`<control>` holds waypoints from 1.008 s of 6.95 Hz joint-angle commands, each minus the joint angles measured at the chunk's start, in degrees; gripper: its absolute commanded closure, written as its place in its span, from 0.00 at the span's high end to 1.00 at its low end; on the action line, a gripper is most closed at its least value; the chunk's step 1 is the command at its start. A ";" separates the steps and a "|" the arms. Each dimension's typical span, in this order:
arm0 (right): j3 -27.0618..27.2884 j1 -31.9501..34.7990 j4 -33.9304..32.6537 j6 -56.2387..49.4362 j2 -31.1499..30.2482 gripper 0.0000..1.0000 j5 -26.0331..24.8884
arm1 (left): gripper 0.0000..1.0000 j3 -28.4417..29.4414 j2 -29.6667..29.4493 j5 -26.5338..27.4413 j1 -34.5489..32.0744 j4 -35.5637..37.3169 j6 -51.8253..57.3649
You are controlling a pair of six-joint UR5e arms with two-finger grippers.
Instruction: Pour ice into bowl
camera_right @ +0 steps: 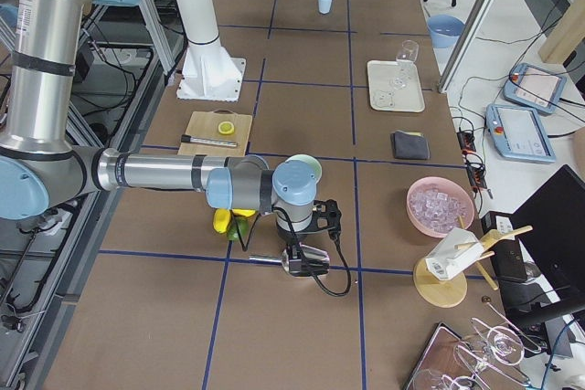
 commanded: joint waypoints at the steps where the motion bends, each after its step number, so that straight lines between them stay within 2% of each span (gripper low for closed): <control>1: 0.00 0.00 -0.08 0.17 0.02 1.00 0.26 | 1.00 -0.39 -0.04 0.08 0.00 0.07 0.10; 4: 0.35 -0.09 0.00 0.17 0.63 1.00 0.26 | 1.00 -0.48 -0.04 -0.01 0.00 0.07 0.02; 5: 1.13 -0.18 2.96 0.79 2.20 1.00 0.79 | 1.00 -0.48 -0.04 0.08 0.00 0.07 0.02; 7: 0.35 -1.14 12.97 1.66 5.44 1.00 0.09 | 1.00 -0.48 -0.04 -0.01 0.00 -0.02 0.02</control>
